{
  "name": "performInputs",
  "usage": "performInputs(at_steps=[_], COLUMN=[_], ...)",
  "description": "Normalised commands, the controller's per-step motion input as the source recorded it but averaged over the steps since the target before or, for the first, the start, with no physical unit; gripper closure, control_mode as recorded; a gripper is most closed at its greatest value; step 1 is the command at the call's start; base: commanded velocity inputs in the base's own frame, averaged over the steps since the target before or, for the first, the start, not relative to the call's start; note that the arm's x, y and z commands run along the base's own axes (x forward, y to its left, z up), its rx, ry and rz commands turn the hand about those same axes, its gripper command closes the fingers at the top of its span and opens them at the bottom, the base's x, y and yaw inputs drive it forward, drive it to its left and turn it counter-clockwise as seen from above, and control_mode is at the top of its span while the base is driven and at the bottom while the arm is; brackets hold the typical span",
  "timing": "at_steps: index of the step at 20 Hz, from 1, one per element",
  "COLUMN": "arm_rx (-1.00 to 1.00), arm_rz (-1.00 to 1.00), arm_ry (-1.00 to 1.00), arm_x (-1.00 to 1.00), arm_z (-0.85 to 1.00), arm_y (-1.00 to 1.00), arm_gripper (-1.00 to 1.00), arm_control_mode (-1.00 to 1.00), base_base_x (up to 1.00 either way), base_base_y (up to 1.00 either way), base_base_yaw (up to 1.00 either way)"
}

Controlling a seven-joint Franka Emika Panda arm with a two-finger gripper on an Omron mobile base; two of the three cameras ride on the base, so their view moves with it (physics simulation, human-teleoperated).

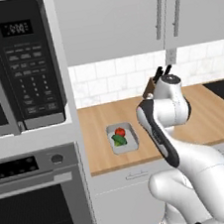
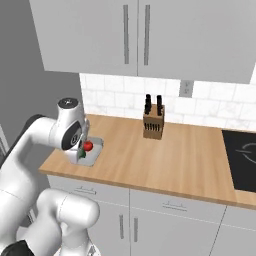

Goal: Take the meat container that has the steak and place it on the second highest rack of the freezer. Then take the vegetable container that has the tomato and broccoli and place it on the highest rack of the freezer.

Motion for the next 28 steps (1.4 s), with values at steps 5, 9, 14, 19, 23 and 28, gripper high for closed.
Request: performInputs(at_steps=[5, 9, 14, 19, 23, 28], arm_rx=[0.03, 0.07, 0.08, 0.03, 0.00, -0.07], arm_rz=[0.00, 0.04, 0.10, -0.01, -0.14, -0.10], arm_ry=[0.08, 0.06, 0.10, 0.09, 0.02, -0.02], arm_x=[0.40, 0.21, 0.47, 0.28, 0.10, 0.03], arm_z=[-0.74, -0.76, -0.60, -0.40, -0.01, 0.00], arm_y=[0.09, 0.04, 0.09, 0.29, 0.31, 0.19], arm_gripper=[-1.00, -1.00, -1.00, -1.00, -1.00, -1.00], arm_control_mode=[-1.00, -1.00, -1.00, -1.00, -1.00, -1.00], base_base_x=[0.00, 0.00, 0.00, 0.00, 0.00, 0.00], base_base_y=[0.00, 0.00, 0.00, 0.00, 0.00, 0.00], base_base_yaw=[0.00, 0.00, 0.00, 0.00, 0.00, 0.00])
